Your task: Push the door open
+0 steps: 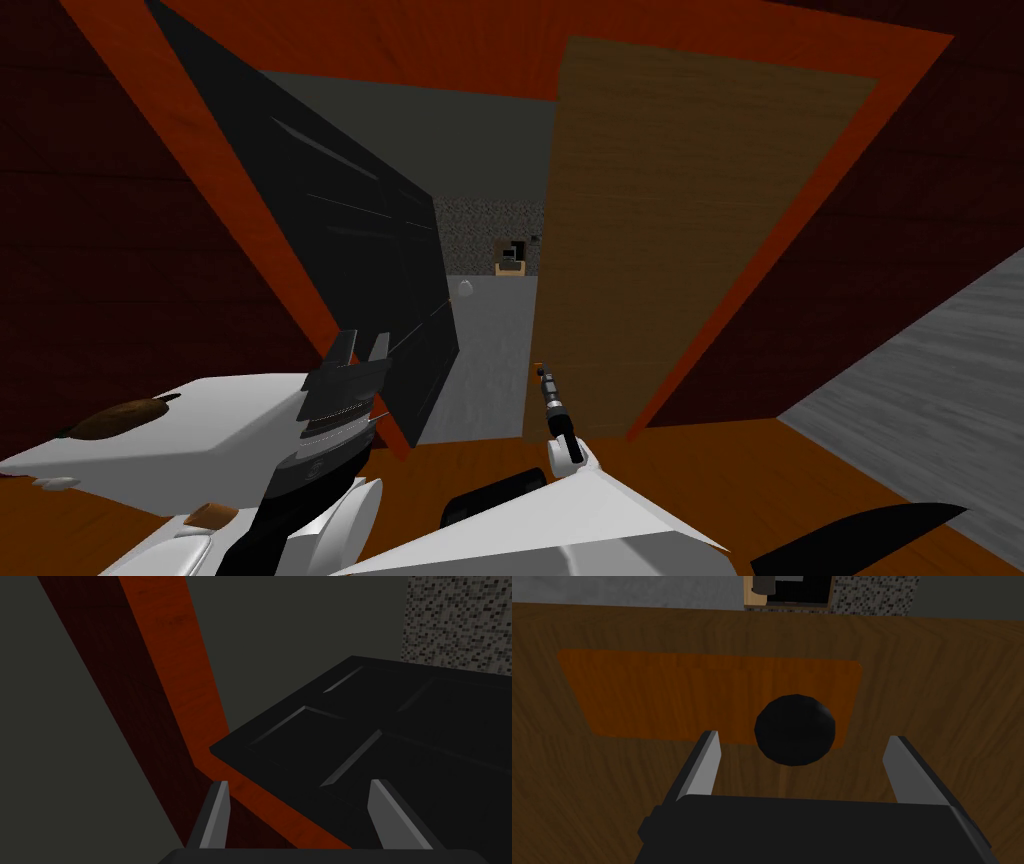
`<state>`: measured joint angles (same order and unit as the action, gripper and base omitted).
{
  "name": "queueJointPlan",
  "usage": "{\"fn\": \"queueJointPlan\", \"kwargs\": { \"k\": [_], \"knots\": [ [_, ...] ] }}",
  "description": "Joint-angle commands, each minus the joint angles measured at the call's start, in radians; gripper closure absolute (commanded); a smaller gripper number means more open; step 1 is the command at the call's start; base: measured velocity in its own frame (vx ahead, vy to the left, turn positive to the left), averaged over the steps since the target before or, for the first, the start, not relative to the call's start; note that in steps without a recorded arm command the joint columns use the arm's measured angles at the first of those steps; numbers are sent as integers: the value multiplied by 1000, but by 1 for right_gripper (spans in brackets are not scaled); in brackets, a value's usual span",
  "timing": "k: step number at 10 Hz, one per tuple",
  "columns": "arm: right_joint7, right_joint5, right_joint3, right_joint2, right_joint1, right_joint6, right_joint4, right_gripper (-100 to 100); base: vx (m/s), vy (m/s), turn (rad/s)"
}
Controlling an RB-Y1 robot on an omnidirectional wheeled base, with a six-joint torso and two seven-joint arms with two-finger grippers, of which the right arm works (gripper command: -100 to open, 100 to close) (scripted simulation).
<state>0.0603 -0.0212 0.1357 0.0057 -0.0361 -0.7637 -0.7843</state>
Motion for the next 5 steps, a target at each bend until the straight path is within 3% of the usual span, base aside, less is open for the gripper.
{"fn": "queueJointPlan", "kwargs": {
  "k": [1,2,5],
  "knots": [
    [0,0,0,0,0,0,0,-100,73,-7,-1],
    [0,0,0,0,0,0,0,100,-15,3,0],
    [0,0,0,0,0,0,0,100,-18,0,3]
  ]
}}
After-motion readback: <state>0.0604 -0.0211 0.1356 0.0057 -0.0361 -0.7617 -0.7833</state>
